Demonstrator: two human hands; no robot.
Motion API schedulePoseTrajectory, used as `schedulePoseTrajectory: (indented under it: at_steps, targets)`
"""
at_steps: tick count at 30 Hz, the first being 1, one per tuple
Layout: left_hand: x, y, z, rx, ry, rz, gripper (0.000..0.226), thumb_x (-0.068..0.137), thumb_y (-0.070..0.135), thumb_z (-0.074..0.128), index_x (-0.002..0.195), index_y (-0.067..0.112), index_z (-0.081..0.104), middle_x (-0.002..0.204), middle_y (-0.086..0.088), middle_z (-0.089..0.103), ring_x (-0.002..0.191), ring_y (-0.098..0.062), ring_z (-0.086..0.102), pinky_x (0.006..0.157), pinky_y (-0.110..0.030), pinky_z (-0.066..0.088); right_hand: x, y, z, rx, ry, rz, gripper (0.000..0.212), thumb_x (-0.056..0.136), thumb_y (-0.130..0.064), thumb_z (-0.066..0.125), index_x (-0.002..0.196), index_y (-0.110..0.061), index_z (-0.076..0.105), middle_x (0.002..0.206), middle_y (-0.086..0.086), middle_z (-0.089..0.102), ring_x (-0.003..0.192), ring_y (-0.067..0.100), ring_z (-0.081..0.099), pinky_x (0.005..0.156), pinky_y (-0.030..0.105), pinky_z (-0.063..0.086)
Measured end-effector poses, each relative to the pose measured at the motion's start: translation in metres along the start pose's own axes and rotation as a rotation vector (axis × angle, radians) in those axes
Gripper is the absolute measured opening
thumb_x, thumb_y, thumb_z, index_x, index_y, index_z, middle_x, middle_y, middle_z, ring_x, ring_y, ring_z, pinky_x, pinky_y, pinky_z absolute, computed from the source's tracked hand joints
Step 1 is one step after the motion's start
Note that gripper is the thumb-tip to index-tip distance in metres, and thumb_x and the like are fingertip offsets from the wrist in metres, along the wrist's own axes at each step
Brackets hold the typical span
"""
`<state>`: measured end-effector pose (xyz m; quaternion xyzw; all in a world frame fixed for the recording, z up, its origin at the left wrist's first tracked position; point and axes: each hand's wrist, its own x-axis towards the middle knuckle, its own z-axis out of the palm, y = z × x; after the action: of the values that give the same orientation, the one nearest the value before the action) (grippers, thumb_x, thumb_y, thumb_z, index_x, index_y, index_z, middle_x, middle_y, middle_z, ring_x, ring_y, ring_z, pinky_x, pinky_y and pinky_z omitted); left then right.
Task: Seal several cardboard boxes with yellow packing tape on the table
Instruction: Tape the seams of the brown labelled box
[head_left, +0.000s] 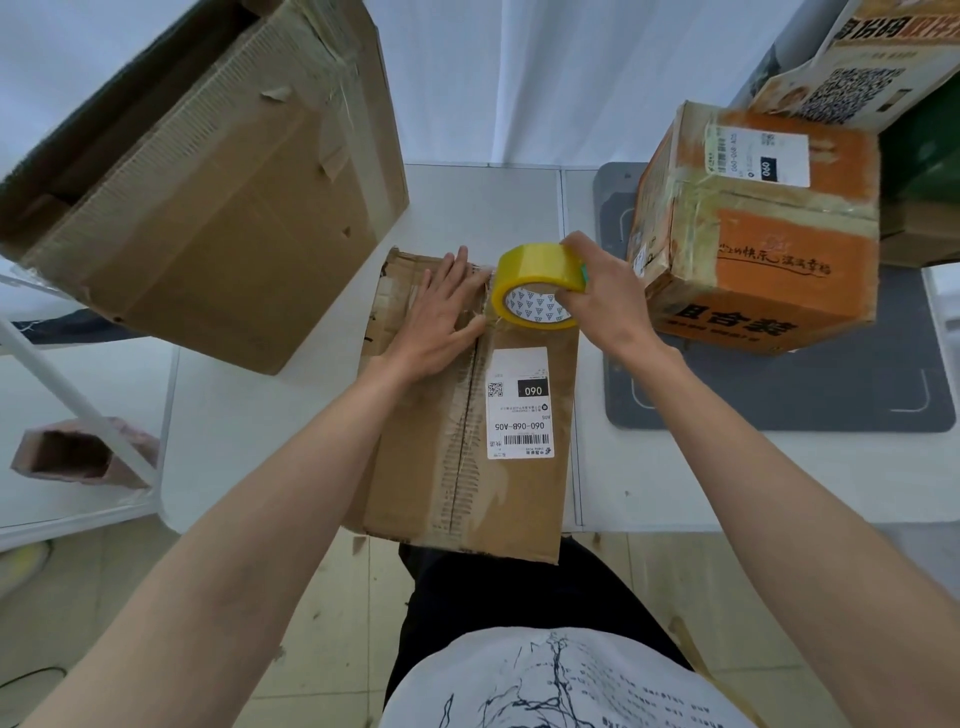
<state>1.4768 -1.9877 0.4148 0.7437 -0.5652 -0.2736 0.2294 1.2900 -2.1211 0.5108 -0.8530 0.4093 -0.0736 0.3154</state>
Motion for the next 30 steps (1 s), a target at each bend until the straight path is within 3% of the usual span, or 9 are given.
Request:
schedulePoseTrajectory:
  at_steps: [2,5,12,17,21,26,30]
  targets:
    - [-0.001,0.002,0.001,-0.107,0.070,-0.006,0.047,0.098,0.046,0.060,0.141,0.028,0.050,0.169,-0.001,0.013,0.157,-0.018,0.000,0.125,-0.042,-0.006,0.003,-0.004,-0.002,-0.002,-0.009,0.007,0.034,0.089,-0.014,0.067,0.120,-0.018,0.054,0.094,-0.001,0.056,0.087,0.024,0.052,0.080,0.039,0.041]
    - [-0.001,0.003,0.005,-0.158,0.132,-0.001,0.040,0.089,0.045,0.073,0.119,0.022,0.059,0.163,0.001,0.033,0.156,-0.023,0.011,0.125,-0.049,0.000,0.008,-0.011,-0.003,-0.031,-0.019,-0.029,0.033,0.090,-0.016,0.067,0.120,-0.019,0.055,0.092,0.000,0.056,0.086,0.025,0.054,0.081,0.044,0.046]
    - [-0.004,0.009,0.010,-0.185,0.224,-0.038,0.033,0.089,0.039,0.075,0.112,0.021,0.060,0.156,0.005,0.044,0.155,-0.023,0.018,0.125,-0.050,0.003,0.002,-0.018,-0.002,-0.103,0.026,-0.094,0.031,0.089,-0.016,0.069,0.117,-0.018,0.055,0.094,0.001,0.059,0.088,0.029,0.060,0.074,0.041,0.048]
    - [-0.014,0.020,0.019,-0.174,0.380,-0.016,0.015,0.093,0.025,0.073,0.099,0.012,0.071,0.138,0.001,0.062,0.146,-0.027,0.039,0.124,-0.053,0.015,0.001,-0.019,-0.006,-0.107,0.025,-0.082,0.031,0.089,-0.016,0.068,0.117,-0.019,0.055,0.092,-0.001,0.057,0.088,0.028,0.059,0.073,0.036,0.041]
    - [-0.015,0.021,0.021,-0.136,0.371,0.020,0.023,0.093,0.025,0.072,0.111,0.010,0.072,0.134,-0.001,0.064,0.144,-0.031,0.042,0.122,-0.056,0.013,0.005,-0.026,-0.010,-0.181,0.018,-0.122,0.035,0.090,-0.017,0.067,0.123,-0.020,0.055,0.105,0.004,0.065,0.096,0.029,0.060,0.078,0.038,0.038]
    - [-0.015,0.017,0.027,-0.095,0.338,0.036,0.018,0.094,0.030,0.070,0.100,0.013,0.068,0.138,0.000,0.061,0.146,-0.032,0.039,0.121,-0.065,0.012,0.008,-0.017,-0.009,-0.247,-0.011,-0.136,0.037,0.090,-0.013,0.066,0.122,-0.023,0.053,0.112,0.003,0.066,0.099,0.033,0.061,0.082,0.045,0.046]
    - [-0.014,0.017,0.027,-0.134,0.337,0.016,0.015,0.092,0.026,0.073,0.096,0.014,0.065,0.138,0.000,0.061,0.146,-0.031,0.040,0.123,-0.063,0.010,0.024,-0.015,-0.014,-0.264,-0.069,-0.101,0.038,0.091,-0.013,0.066,0.124,-0.027,0.053,0.119,0.004,0.066,0.105,0.037,0.061,0.088,0.051,0.049]
